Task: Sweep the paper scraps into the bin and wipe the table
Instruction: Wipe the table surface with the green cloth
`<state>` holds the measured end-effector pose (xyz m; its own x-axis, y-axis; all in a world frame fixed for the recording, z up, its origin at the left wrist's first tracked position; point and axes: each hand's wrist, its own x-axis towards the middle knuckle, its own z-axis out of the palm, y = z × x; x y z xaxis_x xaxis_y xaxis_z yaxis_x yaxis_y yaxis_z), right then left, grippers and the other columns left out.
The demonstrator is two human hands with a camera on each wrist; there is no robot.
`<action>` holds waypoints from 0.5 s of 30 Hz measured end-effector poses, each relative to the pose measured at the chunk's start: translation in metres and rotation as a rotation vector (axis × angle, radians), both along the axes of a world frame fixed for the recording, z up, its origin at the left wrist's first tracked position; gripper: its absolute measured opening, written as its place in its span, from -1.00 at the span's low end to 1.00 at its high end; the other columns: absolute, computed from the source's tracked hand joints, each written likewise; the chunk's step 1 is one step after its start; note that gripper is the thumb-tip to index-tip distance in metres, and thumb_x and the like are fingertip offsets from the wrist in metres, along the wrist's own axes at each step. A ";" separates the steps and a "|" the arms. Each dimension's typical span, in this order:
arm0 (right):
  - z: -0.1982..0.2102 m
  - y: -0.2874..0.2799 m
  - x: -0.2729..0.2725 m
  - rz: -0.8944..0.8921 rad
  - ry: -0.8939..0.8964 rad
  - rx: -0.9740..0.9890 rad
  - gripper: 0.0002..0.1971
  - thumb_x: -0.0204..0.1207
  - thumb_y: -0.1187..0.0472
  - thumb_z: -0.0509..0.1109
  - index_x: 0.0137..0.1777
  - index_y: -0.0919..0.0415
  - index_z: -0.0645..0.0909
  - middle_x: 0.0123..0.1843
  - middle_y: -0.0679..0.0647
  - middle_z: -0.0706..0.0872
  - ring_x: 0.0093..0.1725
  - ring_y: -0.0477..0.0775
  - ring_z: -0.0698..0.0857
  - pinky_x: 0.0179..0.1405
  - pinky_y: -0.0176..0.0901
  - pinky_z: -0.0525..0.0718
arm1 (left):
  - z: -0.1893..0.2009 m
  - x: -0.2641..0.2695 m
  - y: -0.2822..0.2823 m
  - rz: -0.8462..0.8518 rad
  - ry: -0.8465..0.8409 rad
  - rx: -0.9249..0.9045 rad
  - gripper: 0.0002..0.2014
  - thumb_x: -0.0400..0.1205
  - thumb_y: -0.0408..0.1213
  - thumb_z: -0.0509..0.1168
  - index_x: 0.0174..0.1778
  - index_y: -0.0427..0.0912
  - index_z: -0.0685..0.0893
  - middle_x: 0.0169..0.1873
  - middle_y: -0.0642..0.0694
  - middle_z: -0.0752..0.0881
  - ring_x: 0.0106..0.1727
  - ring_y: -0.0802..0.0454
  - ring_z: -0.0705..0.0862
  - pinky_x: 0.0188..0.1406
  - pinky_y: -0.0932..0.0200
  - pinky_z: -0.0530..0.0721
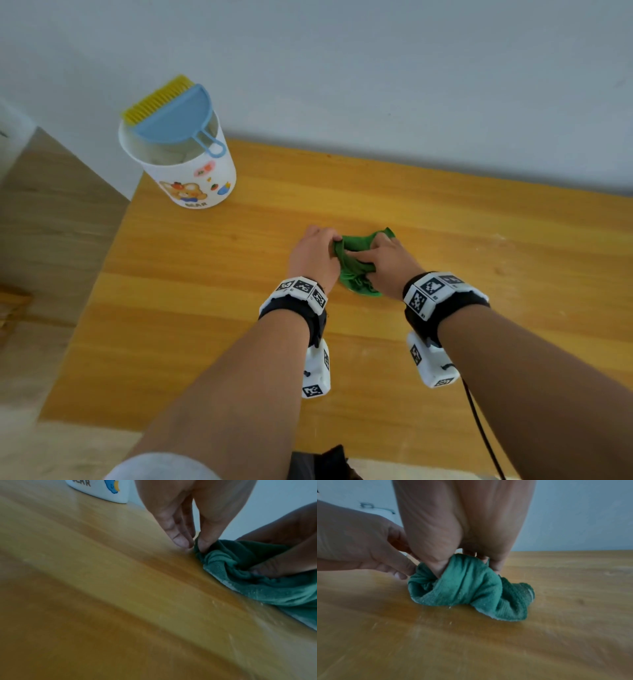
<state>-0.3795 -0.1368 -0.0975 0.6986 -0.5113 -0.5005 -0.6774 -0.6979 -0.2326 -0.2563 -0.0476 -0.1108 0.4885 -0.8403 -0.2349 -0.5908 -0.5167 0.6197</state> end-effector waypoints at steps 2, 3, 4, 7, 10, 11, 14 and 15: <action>-0.001 0.012 -0.010 0.004 -0.004 0.003 -0.41 0.61 0.32 0.24 0.59 -0.18 0.33 0.04 0.08 0.26 0.24 0.26 0.38 0.26 -0.01 0.43 | 0.000 -0.012 0.013 -0.008 -0.013 0.014 -0.68 0.63 -0.44 0.27 0.26 -0.06 0.64 0.23 -0.02 0.59 -0.02 0.03 0.61 -0.13 0.23 0.54; -0.001 0.019 -0.014 0.002 -0.006 0.005 -0.41 0.62 0.31 0.23 0.59 -0.18 0.33 0.04 0.08 0.26 0.24 0.26 0.38 0.26 0.00 0.45 | 0.000 -0.018 0.019 -0.014 -0.017 0.025 -0.69 0.64 -0.43 0.27 0.25 -0.06 0.66 0.23 -0.02 0.61 0.05 0.02 0.63 -0.06 0.23 0.59; -0.001 0.025 -0.020 0.001 -0.009 0.005 -0.42 0.62 0.31 0.23 0.58 -0.18 0.34 0.04 0.08 0.26 0.23 0.25 0.37 0.25 0.01 0.46 | 0.001 -0.022 0.025 -0.017 -0.019 0.036 -0.71 0.64 -0.42 0.27 0.24 -0.07 0.68 0.22 -0.02 0.64 0.11 0.01 0.65 0.02 0.21 0.63; -0.003 0.043 -0.035 0.003 -0.016 0.002 -0.43 0.62 0.30 0.22 0.58 -0.18 0.35 0.04 0.08 0.27 0.21 0.24 0.37 0.19 -0.02 0.44 | 0.005 -0.034 0.041 -0.012 -0.021 0.049 -0.73 0.65 -0.42 0.28 0.20 -0.11 0.75 0.18 -0.06 0.73 0.12 -0.03 0.70 0.10 0.13 0.71; -0.003 0.061 -0.049 0.007 -0.011 0.000 -0.43 0.63 0.29 0.23 0.58 -0.19 0.33 0.05 0.09 0.27 0.20 0.23 0.36 0.12 -0.05 0.44 | 0.009 -0.045 0.057 -0.035 -0.040 0.084 -0.74 0.65 -0.42 0.28 0.18 -0.14 0.78 0.14 -0.08 0.79 0.07 -0.04 0.74 0.09 0.10 0.74; -0.004 0.066 -0.053 0.009 -0.007 0.000 -0.43 0.63 0.28 0.24 0.59 -0.20 0.33 0.05 0.08 0.27 0.20 0.23 0.36 0.13 -0.04 0.45 | 0.010 -0.049 0.062 -0.039 -0.044 0.096 -0.74 0.65 -0.42 0.29 0.18 -0.14 0.79 0.14 -0.09 0.79 0.08 -0.05 0.74 0.14 0.07 0.73; -0.005 0.082 -0.066 0.018 -0.002 0.002 -0.42 0.63 0.26 0.26 0.59 -0.23 0.31 0.08 0.09 0.29 0.22 0.23 0.37 0.15 -0.03 0.45 | 0.009 -0.060 0.076 -0.026 -0.026 0.121 -0.76 0.65 -0.43 0.30 0.16 -0.17 0.79 0.13 -0.10 0.79 0.07 -0.07 0.75 0.19 0.01 0.73; -0.005 0.087 -0.071 0.017 -0.003 0.005 -0.42 0.64 0.25 0.26 0.59 -0.24 0.30 0.11 0.10 0.31 0.23 0.23 0.37 0.15 -0.04 0.44 | 0.010 -0.064 0.081 -0.025 -0.024 0.132 -0.76 0.65 -0.44 0.30 0.16 -0.18 0.79 0.13 -0.10 0.79 0.07 -0.06 0.75 0.15 0.03 0.75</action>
<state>-0.4502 -0.0500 -0.1025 0.7084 -0.4970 -0.5012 -0.6649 -0.7081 -0.2377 -0.3199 0.0335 -0.1012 0.4743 -0.8150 -0.3328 -0.6183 -0.5775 0.5331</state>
